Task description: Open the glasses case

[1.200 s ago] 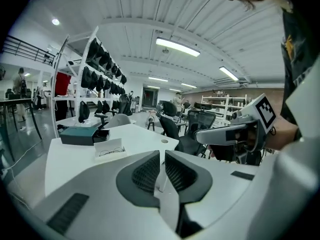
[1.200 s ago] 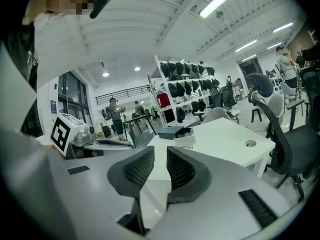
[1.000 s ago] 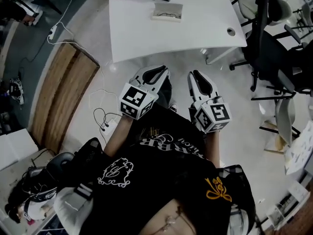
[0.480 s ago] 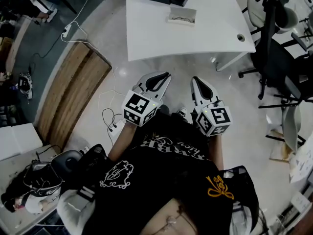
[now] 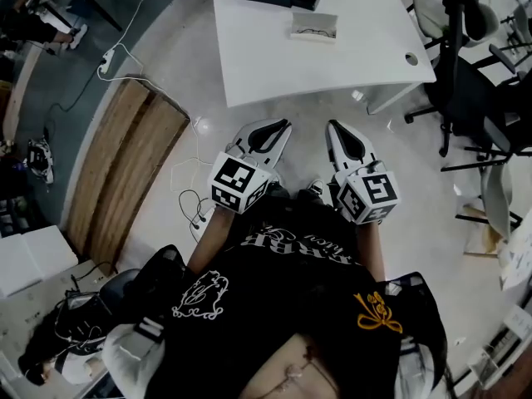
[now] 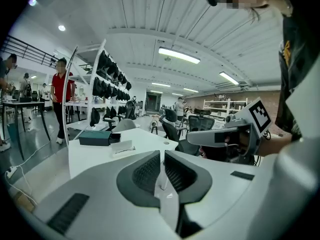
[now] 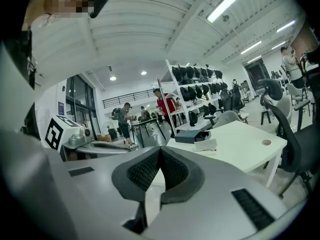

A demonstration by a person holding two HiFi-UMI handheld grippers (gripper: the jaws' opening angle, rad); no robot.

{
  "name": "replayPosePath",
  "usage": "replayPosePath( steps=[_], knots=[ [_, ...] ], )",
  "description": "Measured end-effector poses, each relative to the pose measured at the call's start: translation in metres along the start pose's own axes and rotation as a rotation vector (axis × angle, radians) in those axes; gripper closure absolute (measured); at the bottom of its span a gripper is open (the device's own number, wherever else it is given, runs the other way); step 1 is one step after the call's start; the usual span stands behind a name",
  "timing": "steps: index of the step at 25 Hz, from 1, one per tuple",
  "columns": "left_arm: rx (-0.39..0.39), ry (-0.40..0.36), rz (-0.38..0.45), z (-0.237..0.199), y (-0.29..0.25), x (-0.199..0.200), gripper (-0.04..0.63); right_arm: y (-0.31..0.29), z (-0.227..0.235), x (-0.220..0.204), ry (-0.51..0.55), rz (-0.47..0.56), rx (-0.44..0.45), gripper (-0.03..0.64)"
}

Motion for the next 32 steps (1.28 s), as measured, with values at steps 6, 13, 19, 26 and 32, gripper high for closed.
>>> replayPosePath(
  steps=[6,13,19,26,32],
  knots=[
    [-0.028,0.001,0.016,-0.017,0.016,-0.001,0.552,-0.006,-0.021,0.004,-0.003,0.002,-0.018,0.603],
    [-0.070,-0.003,0.022,-0.025,0.027,-0.007,0.552,-0.010,-0.038,-0.001,0.010,-0.007,-0.044,0.603],
    [-0.090,-0.008,0.034,-0.027,0.032,-0.006,0.552,-0.010,-0.048,-0.002,0.023,-0.015,-0.053,0.603],
    [-0.104,-0.010,0.028,-0.020,0.037,-0.011,0.553,-0.006,-0.054,-0.008,0.036,-0.019,-0.054,0.603],
    [-0.119,-0.013,0.024,-0.013,0.037,-0.014,0.552,-0.001,-0.057,-0.013,0.039,-0.027,-0.055,0.603]
  ],
)
Point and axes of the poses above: the fingertips, and each gripper's own axes: y backward along the fingers, z to its right, x out of its top, the point moved 5 cm from there along y, backward along the fingers, and after that the axes turned 14 degrees about -x, right-handed, at the moved point
